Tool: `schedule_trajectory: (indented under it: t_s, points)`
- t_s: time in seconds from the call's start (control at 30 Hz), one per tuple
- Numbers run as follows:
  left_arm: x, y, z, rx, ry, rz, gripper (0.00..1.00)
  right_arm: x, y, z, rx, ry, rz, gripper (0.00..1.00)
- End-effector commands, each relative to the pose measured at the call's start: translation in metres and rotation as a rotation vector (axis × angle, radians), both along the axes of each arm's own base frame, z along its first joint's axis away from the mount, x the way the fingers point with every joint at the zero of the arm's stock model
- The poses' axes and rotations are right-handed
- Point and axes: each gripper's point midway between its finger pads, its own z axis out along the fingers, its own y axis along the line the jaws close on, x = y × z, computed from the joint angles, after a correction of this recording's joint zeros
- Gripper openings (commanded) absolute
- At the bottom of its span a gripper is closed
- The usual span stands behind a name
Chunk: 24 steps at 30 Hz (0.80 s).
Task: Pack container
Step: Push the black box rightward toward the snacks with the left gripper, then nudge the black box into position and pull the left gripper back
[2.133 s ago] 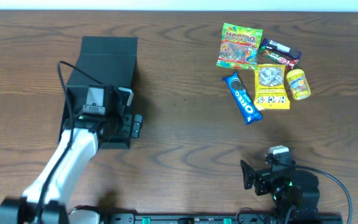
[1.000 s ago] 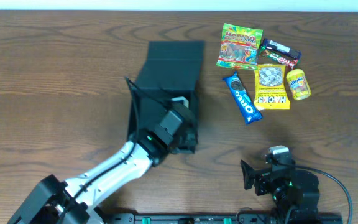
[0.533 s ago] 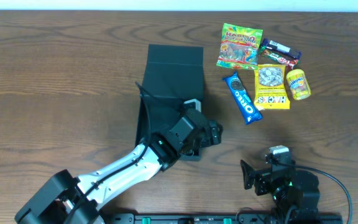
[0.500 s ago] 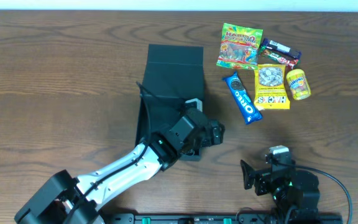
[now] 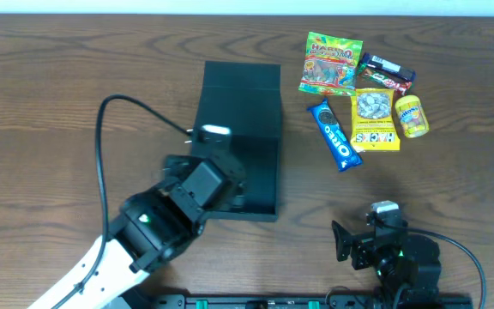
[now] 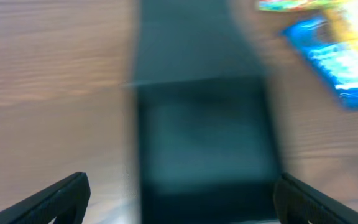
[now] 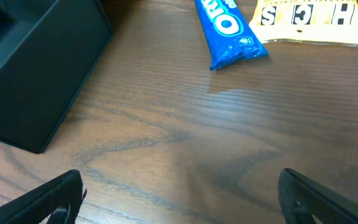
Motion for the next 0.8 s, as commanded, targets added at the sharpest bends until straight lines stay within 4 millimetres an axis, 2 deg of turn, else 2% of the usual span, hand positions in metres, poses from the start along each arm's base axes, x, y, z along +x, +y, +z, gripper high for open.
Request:
schedule_trajectory:
  t_s: [0.0,0.13,0.27,0.57,0.63,0.7,0.77]
  points:
    - [0.010,0.046,-0.010,0.192,-0.013,0.099,0.95,0.000,0.001,-0.001,-0.016,-0.005,0.016,0.99]
    - [0.012,0.063,-0.042,0.206,0.064,0.135,0.95,0.000,0.001,-0.001,-0.016,-0.005,0.016,0.99]
    - [0.011,0.051,-0.084,0.130,0.151,0.032,0.95,0.000,0.001,-0.001,-0.016,-0.005,0.016,0.99]
    - [0.003,0.048,-0.145,0.044,0.255,-0.008,0.95,0.000,0.001,-0.001,-0.016,-0.005,0.016,0.99]
    - [0.002,0.044,-0.157,0.030,0.288,-0.019,0.99,0.000,0.001,-0.001,-0.016,-0.005,0.016,0.99]
    - [0.002,0.039,-0.163,0.017,0.310,-0.033,0.84,0.000,0.001,-0.001,-0.016,-0.005,0.016,0.99]
    - [0.002,0.033,-0.168,-0.005,0.325,-0.043,0.61,0.000,0.001,-0.001,-0.016,-0.005,0.016,0.99]
